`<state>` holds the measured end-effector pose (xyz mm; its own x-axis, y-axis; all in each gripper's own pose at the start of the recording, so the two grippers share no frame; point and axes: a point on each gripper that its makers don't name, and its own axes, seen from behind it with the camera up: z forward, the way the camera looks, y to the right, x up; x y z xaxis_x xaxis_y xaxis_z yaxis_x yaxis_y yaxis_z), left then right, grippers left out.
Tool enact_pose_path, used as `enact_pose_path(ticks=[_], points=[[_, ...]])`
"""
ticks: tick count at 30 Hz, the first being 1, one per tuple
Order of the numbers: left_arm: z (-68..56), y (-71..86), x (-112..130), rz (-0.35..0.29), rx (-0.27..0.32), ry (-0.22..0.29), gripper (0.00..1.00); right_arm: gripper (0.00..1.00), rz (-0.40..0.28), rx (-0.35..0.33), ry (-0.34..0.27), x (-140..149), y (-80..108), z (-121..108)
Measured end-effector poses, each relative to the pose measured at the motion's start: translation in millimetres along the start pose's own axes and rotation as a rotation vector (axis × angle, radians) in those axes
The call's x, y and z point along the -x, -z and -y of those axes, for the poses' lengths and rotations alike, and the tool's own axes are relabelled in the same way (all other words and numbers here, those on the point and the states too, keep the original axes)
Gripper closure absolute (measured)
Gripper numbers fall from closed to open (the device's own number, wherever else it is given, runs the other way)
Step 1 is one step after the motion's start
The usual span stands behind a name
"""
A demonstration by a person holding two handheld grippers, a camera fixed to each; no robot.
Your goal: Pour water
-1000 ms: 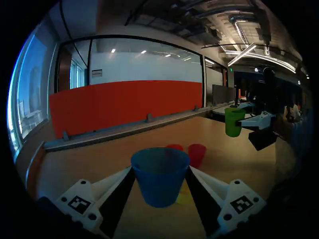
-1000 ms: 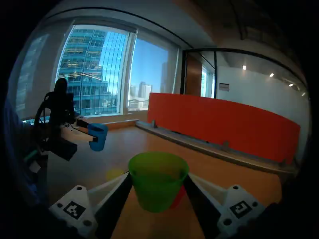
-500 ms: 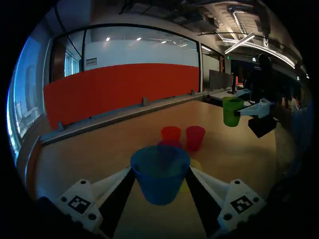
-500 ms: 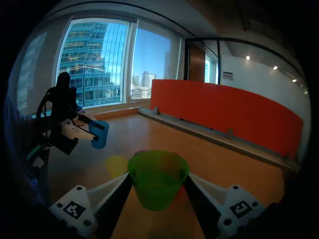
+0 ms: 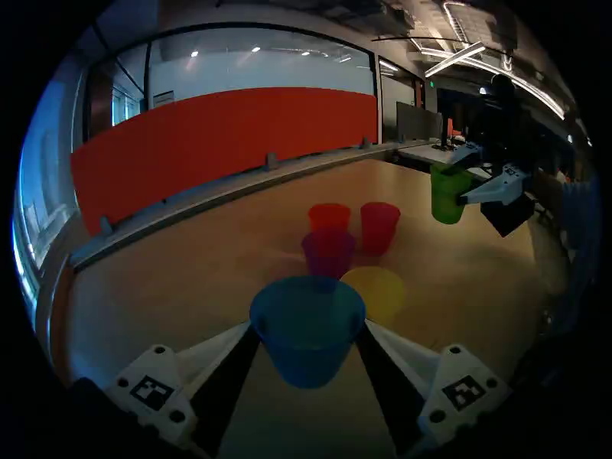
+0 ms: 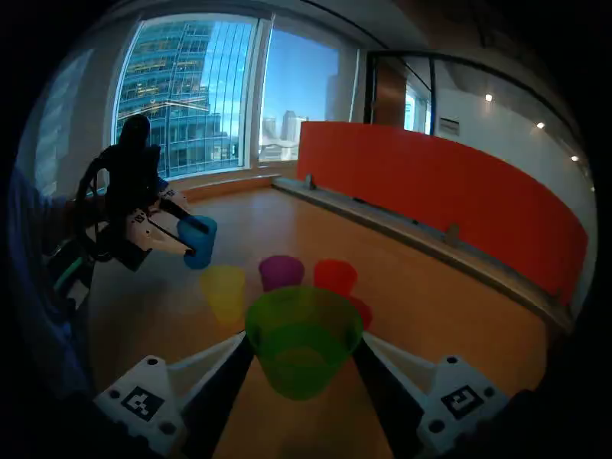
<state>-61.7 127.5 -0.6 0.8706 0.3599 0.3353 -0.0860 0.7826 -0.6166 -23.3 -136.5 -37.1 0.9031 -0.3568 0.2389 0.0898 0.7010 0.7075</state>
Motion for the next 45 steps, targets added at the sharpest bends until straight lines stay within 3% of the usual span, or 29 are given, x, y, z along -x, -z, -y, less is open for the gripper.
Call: enact_pose_path(ticks=[15, 45], points=[[8.1, -19.7, 30, 0.092, 0.026, -0.030, 0.14, 0.11, 0.075, -0.015, -0.010, 27, -8.1, -4], [8.5, -32.8, 47, 0.106, 0.053, 0.016, 0.14, 0.10, 0.115, -0.003, -0.007, 44, -11.7, -5]])
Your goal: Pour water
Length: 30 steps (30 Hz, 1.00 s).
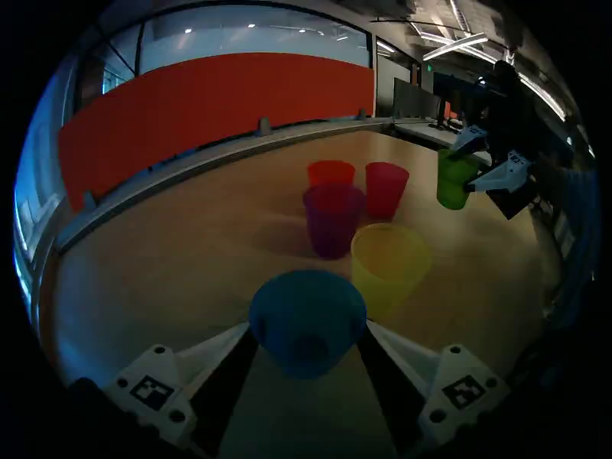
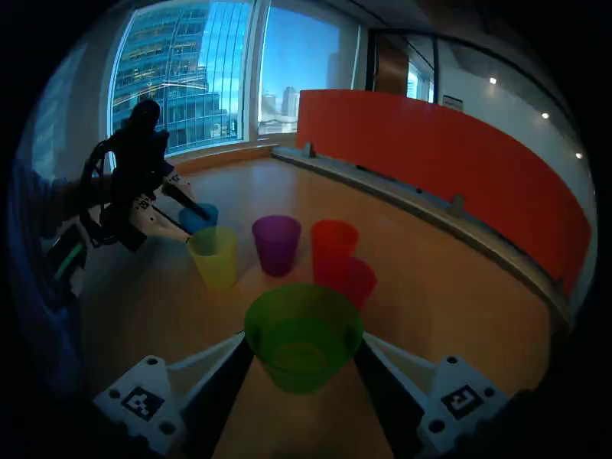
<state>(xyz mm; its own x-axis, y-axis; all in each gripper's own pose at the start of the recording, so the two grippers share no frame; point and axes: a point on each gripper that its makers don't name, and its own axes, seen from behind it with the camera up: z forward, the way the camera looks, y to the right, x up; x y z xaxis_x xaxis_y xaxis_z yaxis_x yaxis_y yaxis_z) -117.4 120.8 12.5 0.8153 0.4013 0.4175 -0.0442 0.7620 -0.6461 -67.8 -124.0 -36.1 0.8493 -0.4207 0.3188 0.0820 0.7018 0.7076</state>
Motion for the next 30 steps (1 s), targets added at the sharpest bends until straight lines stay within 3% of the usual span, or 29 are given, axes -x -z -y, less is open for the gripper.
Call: enact_pose_path(ticks=[8, 12, 30], points=[[0.0, -1.3, 6, 0.020, 0.008, 0.010, 0.14, 0.11, 0.004, 0.001, -0.004, 3, -1.2, 1], [0.3, -0.4, 8, 0.033, 0.011, 0.020, 0.08, 0.11, 0.009, 0.001, -0.005, 7, -1.9, 1], [-5.5, 19.6, 23, 0.045, 0.009, 0.037, 0.07, 0.11, 0.043, 0.009, -0.027, 35, -18.0, -1]])
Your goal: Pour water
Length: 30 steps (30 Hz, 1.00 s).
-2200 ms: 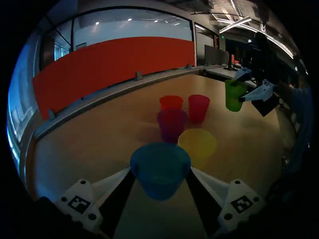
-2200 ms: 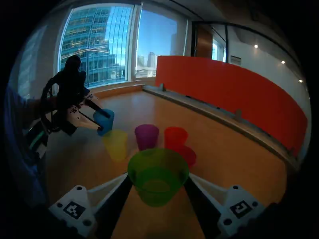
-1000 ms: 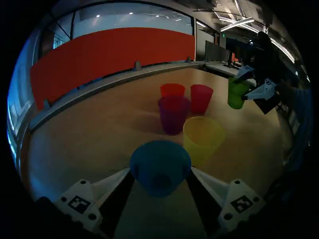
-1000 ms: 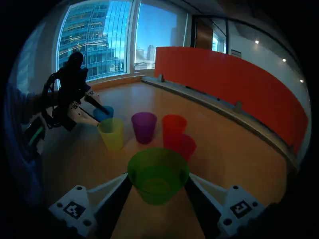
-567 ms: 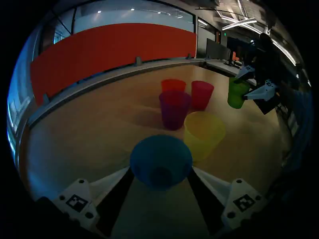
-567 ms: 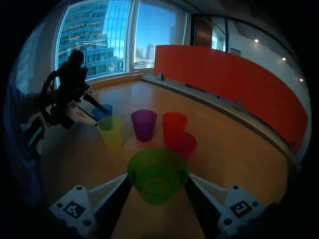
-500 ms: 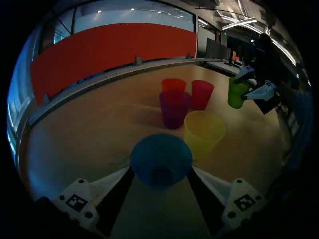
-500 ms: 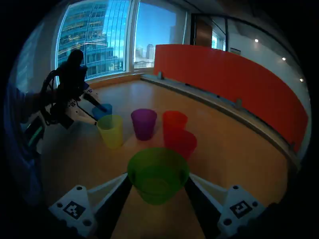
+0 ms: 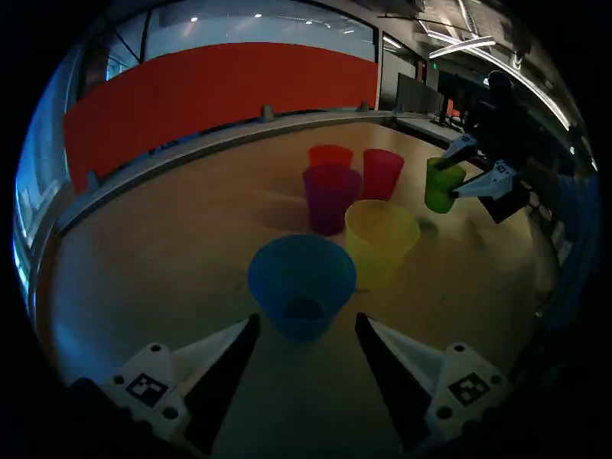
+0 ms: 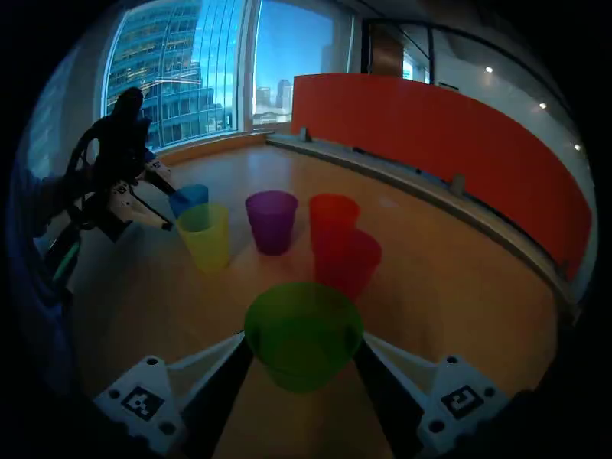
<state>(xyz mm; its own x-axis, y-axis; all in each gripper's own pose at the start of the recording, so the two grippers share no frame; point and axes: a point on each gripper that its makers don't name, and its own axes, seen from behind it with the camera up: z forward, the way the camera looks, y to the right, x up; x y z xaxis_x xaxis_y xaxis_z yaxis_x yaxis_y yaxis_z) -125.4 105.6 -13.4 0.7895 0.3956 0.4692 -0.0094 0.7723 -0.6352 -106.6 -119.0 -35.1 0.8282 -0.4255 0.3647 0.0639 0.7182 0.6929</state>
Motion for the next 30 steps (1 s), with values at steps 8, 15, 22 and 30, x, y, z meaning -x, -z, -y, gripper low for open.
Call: enact_pose_path(ticks=[8, 15, 22, 30], points=[[-5.0, 5.9, 1, -0.003, 0.003, -0.001, 0.07, 0.11, 0.012, 0.005, -0.017, 9, -4.9, -3], [-9.4, 8.3, 3, -0.001, 0.006, -0.008, 0.07, 0.11, 0.022, 0.013, -0.022, 15, -6.6, -7], [-12.3, 7.6, 6, 0.007, 0.006, -0.014, 0.07, 0.10, 0.027, 0.015, -0.018, 19, -6.0, -5], [-12.3, 9.4, 7, 0.009, 0.004, -0.012, 0.07, 0.02, 0.017, 0.022, -0.027, 16, -4.3, -5]])
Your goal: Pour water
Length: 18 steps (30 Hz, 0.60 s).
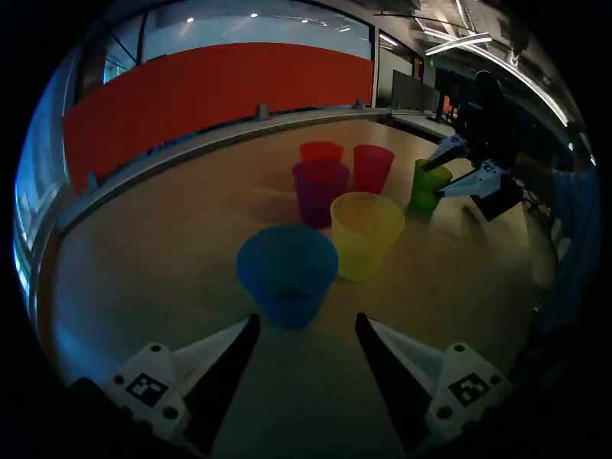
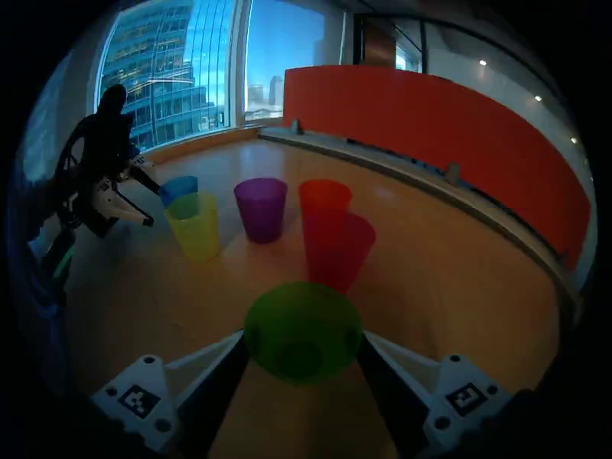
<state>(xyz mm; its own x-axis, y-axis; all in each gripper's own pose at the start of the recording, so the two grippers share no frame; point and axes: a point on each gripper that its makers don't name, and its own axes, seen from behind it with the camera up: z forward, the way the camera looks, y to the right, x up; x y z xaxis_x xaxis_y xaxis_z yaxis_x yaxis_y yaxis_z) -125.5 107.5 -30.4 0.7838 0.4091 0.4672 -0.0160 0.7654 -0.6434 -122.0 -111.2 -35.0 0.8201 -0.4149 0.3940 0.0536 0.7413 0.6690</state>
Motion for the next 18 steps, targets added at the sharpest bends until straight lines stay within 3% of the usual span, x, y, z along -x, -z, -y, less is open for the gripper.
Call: enact_pose_path(ticks=[9, 18], points=[[0.1, 10.1, -1, -0.020, -0.012, 0.017, 0.07, 0.00, 0.002, 0.021, 0.001, 5, 10.8, 0], [-2.4, 25.1, -4, -0.047, -0.032, 0.023, 0.07, 0.00, -0.040, 0.046, -0.012, -7, 29.9, 0]])
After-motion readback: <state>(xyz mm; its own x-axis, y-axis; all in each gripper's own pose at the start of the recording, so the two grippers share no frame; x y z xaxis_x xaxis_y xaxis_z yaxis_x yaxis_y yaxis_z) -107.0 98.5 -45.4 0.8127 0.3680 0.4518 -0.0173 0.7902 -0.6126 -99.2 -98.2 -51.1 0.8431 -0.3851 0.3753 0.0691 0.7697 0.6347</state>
